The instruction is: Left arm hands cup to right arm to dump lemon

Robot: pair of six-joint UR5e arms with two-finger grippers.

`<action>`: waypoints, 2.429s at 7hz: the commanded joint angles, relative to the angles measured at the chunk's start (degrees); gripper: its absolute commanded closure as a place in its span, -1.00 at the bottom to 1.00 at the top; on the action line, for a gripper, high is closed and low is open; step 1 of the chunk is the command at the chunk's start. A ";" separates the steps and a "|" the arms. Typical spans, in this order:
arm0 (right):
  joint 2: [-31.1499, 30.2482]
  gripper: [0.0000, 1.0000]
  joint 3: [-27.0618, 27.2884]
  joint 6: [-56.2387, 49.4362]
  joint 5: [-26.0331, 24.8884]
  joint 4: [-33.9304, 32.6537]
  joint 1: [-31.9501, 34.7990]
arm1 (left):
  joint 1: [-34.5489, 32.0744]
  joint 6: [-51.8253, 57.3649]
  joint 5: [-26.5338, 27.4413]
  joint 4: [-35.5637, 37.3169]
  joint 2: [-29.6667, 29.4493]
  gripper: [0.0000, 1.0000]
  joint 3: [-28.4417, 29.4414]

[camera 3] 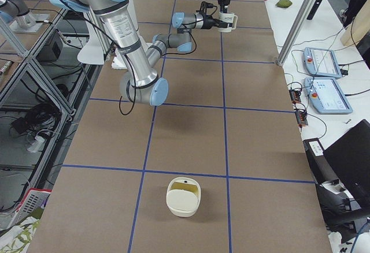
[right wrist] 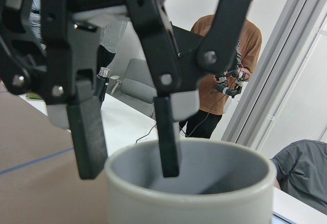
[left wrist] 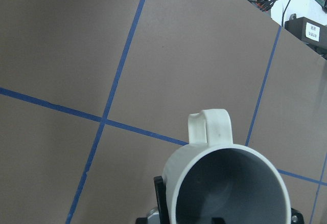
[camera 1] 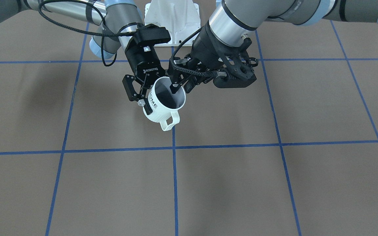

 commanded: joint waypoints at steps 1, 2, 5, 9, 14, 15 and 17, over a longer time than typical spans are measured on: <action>-0.07 1.00 0.36 0.01 -0.49 0.06 -0.57 | 0.07 0.06 0.00 0.00 0.03 0.10 0.00; -0.07 1.00 0.36 0.01 -0.49 0.15 -0.65 | 0.16 0.14 0.00 0.00 0.03 0.15 0.00; -0.25 1.00 0.54 -0.07 -0.49 0.06 -0.66 | 0.16 0.23 0.00 0.09 0.21 0.25 0.00; -0.51 1.00 0.62 -0.60 -0.49 0.06 -0.57 | 0.16 0.32 0.09 0.17 0.47 0.30 0.17; -0.16 -0.44 0.62 -0.34 -0.66 -0.03 -0.66 | 0.24 0.49 0.18 0.26 0.73 1.00 0.17; -0.34 -0.95 1.32 -0.69 -0.66 0.06 -0.57 | 0.24 0.49 0.26 0.26 0.74 1.00 0.26; -1.12 -0.97 2.38 -0.78 -1.19 0.06 -0.57 | 0.24 0.49 0.26 0.26 0.74 1.00 0.44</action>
